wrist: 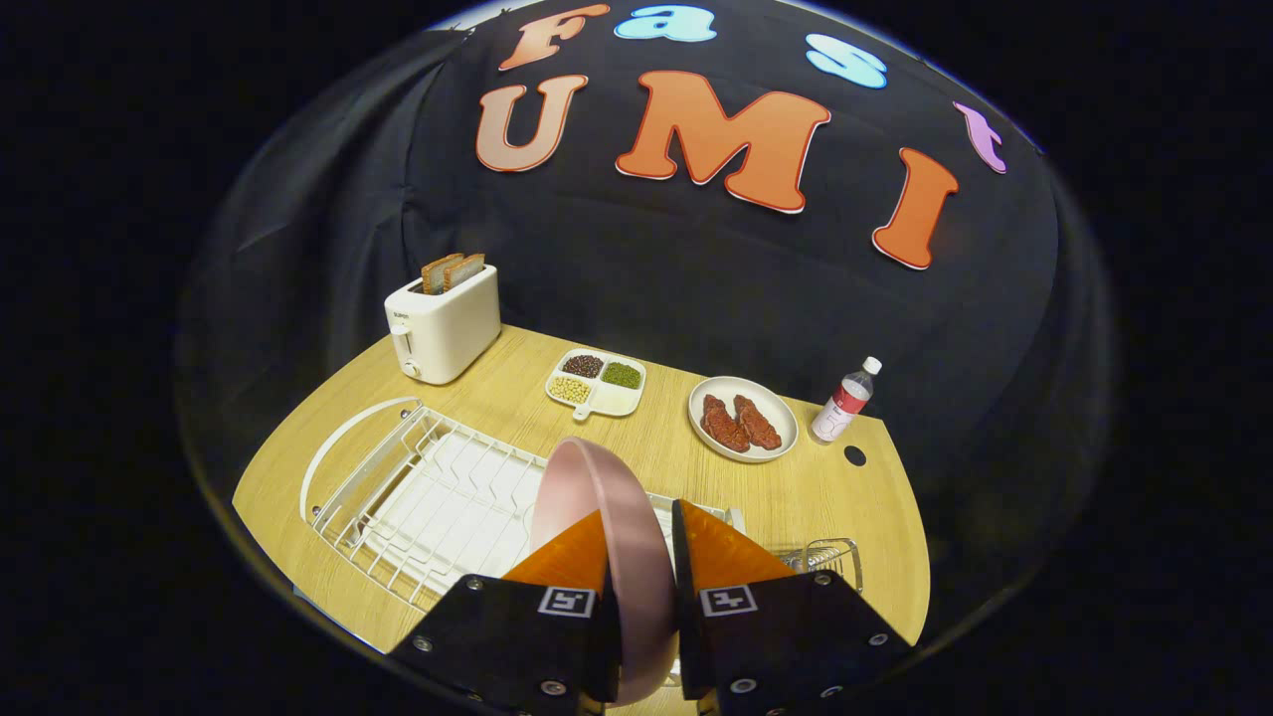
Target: Take the plate from the dish rack, then take the spoon from the basket and place it into the plate.
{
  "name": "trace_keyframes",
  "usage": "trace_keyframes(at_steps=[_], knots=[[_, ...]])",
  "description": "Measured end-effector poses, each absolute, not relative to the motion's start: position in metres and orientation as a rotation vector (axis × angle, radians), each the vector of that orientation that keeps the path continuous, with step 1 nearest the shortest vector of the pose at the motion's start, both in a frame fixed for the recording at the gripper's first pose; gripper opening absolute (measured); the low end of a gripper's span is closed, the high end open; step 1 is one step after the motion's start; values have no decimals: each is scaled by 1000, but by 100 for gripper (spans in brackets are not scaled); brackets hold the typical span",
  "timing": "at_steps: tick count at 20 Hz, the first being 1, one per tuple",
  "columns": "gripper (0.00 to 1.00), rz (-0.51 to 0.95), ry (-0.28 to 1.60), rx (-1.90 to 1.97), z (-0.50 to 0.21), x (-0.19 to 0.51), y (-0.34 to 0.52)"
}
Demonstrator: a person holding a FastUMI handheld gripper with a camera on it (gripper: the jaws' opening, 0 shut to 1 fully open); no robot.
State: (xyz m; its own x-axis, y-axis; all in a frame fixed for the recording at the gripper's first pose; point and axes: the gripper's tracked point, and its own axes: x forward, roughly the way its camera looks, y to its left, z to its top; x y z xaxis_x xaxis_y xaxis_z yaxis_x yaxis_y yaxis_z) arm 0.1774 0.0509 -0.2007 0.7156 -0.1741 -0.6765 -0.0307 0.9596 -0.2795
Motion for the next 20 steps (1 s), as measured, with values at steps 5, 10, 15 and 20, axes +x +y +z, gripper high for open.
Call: trace_keyframes(at_steps=[5,10,15,20], knots=[[24,-64,734,-211,-178,149,41],[24,-32,729,-199,-176,110,22],[24,18,718,-110,-172,65,21],[24,34,720,-76,-191,23,15]])
